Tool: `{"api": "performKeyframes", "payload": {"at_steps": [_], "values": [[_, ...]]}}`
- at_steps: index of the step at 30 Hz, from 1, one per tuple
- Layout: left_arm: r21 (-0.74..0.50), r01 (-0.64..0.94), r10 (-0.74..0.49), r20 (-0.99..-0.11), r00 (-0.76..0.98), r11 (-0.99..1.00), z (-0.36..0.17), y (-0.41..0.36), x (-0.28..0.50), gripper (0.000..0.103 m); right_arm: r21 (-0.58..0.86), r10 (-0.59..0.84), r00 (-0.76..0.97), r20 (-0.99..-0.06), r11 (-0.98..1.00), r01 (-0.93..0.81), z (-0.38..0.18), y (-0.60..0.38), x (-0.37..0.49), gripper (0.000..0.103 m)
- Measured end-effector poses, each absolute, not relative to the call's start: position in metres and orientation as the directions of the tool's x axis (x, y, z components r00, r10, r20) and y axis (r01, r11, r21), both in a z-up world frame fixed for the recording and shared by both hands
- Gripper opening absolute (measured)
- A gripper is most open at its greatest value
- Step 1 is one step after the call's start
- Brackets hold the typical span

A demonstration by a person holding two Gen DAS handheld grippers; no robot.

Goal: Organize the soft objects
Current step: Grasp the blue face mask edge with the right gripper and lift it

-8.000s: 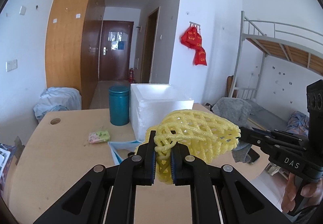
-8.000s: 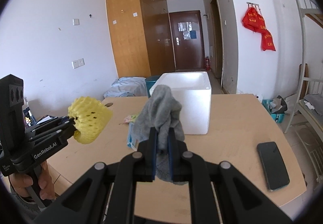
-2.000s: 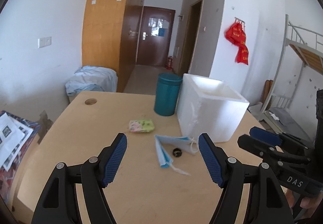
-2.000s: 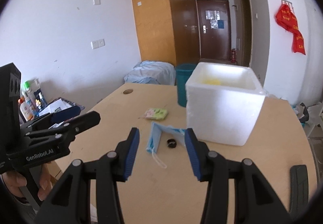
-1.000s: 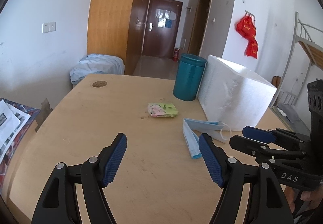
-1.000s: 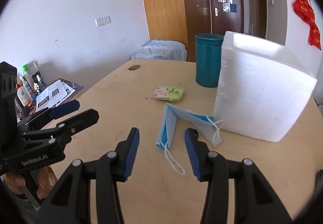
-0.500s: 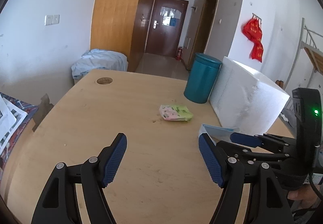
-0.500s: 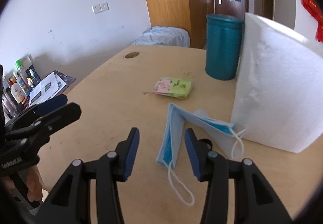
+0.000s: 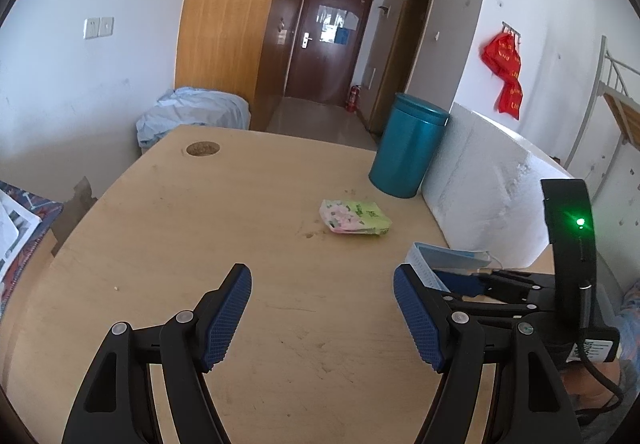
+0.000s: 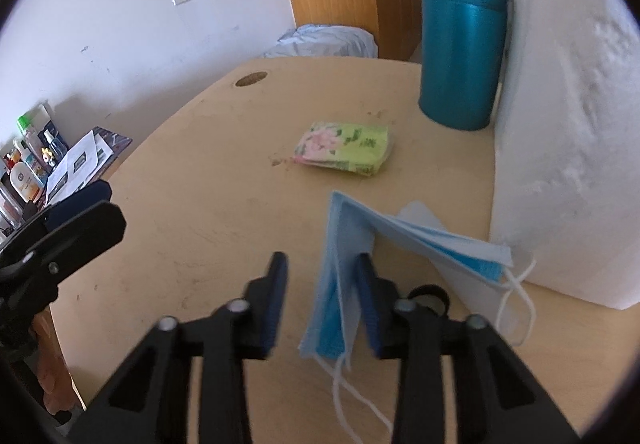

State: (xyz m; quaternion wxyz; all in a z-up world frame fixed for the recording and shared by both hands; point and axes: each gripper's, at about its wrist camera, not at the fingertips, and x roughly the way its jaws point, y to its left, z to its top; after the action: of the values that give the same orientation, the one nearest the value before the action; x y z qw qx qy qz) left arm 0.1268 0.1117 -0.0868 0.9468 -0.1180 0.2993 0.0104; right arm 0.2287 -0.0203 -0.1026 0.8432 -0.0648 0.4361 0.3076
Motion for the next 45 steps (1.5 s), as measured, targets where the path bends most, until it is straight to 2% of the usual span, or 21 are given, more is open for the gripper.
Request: {"api": "performKeyframes", "payload": {"at_steps": [5, 8, 19, 26, 27, 30, 32, 34, 38, 45], "values": [[-0.221, -0.084, -0.060, -0.573, 0.818, 0.972, -0.088, 0.112, 0.129, 0.074, 0.177, 0.464, 0.423, -0.778, 0.809, -0.560, -0.102, -0.027, 0.230, 0.014], [-0.226, -0.081, -0.066, -0.576, 0.815, 0.971, -0.089, 0.111, 0.130, 0.074, 0.182, 0.463, 0.423, -0.779, 0.812, -0.554, -0.101, -0.030, 0.229, 0.010], [-0.238, -0.072, -0.083, -0.581, 0.810, 0.969, -0.091, 0.104, 0.129, 0.074, 0.204, 0.513, 0.491, -0.704, 0.809, -0.552, -0.066, -0.058, 0.206, 0.009], [-0.236, -0.062, -0.088, -0.574, 0.814, 0.970, -0.087, 0.100, 0.126, 0.075, 0.131, 0.447, 0.481, -0.754, 0.820, -0.557, -0.079, -0.041, 0.212, 0.010], [-0.238, -0.064, -0.088, -0.574, 0.814, 0.969, -0.087, 0.101, 0.126, 0.075, 0.118, 0.437, 0.473, -0.765, 0.817, -0.564, -0.083, -0.037, 0.211, 0.011], [-0.239, -0.074, -0.081, -0.578, 0.812, 0.968, -0.089, 0.105, 0.126, 0.074, 0.113, 0.443, 0.460, -0.770, 0.803, -0.586, -0.086, -0.032, 0.207, 0.025], [-0.247, -0.074, -0.086, -0.580, 0.810, 0.966, -0.090, 0.106, 0.127, 0.075, 0.096, 0.442, 0.470, -0.765, 0.798, -0.594, -0.085, -0.031, 0.204, 0.052], [-0.248, -0.072, -0.089, -0.580, 0.809, 0.966, -0.090, 0.106, 0.127, 0.074, 0.078, 0.435, 0.486, -0.758, 0.801, -0.594, -0.084, -0.029, 0.204, 0.066], [-0.246, -0.068, -0.090, -0.578, 0.811, 0.967, -0.090, 0.106, 0.126, 0.075, 0.081, 0.432, 0.468, -0.771, 0.796, -0.600, -0.088, -0.025, 0.207, 0.067], [-0.259, -0.088, -0.080, -0.574, 0.815, 0.962, -0.088, 0.114, 0.122, 0.075, 0.119, 0.498, 0.461, -0.734, 0.763, -0.635, -0.077, -0.032, 0.191, 0.068]]}}
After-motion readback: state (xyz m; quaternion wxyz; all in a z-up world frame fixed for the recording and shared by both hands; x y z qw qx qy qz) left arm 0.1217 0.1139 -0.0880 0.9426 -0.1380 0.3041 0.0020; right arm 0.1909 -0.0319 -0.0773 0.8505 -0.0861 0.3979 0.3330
